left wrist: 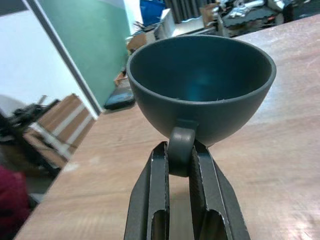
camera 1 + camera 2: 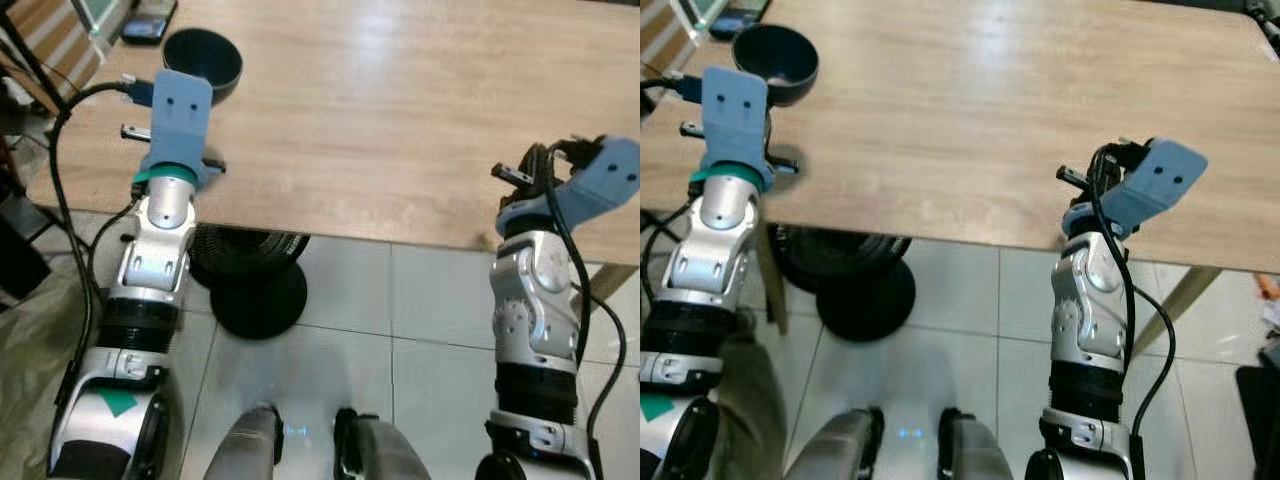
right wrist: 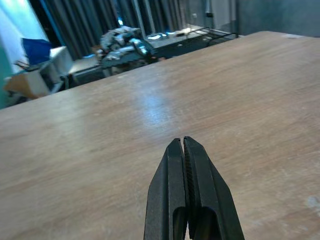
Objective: Setting the table
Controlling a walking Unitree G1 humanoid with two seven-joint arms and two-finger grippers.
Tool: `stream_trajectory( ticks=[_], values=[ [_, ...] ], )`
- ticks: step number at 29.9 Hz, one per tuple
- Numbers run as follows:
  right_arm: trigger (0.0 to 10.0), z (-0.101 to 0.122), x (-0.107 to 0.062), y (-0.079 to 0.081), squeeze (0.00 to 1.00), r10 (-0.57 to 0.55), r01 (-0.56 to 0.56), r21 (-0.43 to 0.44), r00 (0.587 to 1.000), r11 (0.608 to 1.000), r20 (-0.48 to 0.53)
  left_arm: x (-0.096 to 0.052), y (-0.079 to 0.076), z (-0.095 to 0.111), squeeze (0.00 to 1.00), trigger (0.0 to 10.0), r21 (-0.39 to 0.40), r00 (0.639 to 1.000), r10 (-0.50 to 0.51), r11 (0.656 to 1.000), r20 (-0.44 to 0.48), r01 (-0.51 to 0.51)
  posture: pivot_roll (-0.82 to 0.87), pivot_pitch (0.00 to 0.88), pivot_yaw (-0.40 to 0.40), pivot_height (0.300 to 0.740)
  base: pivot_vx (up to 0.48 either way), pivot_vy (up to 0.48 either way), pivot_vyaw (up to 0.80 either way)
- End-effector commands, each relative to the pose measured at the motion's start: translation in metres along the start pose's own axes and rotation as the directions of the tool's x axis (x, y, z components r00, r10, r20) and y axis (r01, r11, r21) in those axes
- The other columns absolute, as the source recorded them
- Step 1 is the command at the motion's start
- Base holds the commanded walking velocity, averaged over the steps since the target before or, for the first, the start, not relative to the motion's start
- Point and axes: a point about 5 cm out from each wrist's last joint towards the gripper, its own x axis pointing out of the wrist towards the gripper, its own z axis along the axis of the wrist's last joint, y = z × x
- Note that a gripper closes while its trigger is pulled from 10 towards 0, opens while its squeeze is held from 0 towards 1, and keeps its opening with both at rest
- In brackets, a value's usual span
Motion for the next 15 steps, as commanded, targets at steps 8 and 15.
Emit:
stream_trajectory(
  ticks=[8,15],
  values=[
    [10.0,-0.0058,-0.002,-0.0096,0.0,-0.062,0.062,-0.023,0.998,0.998,-0.02,-0.0061,-0.0077,-0.0049,0.0,10.0,-0.006,0.997,-0.071,0.997,-0.007,0.071,0.12,0.143,0.055,0.74,0.0,0.0,0.0],
    [10.0,-0.0051,-0.0008,-0.0123,0.0,-0.083,0.082,-0.038,0.996,0.996,-0.012,-0.009,-0.0124,-0.0032,0.0,10.0,-0.011,0.993,-0.117,0.993,0.011,0.117,0.12,0.141,0.056,0.74,0.0,0.0,0.0]
  ],
)
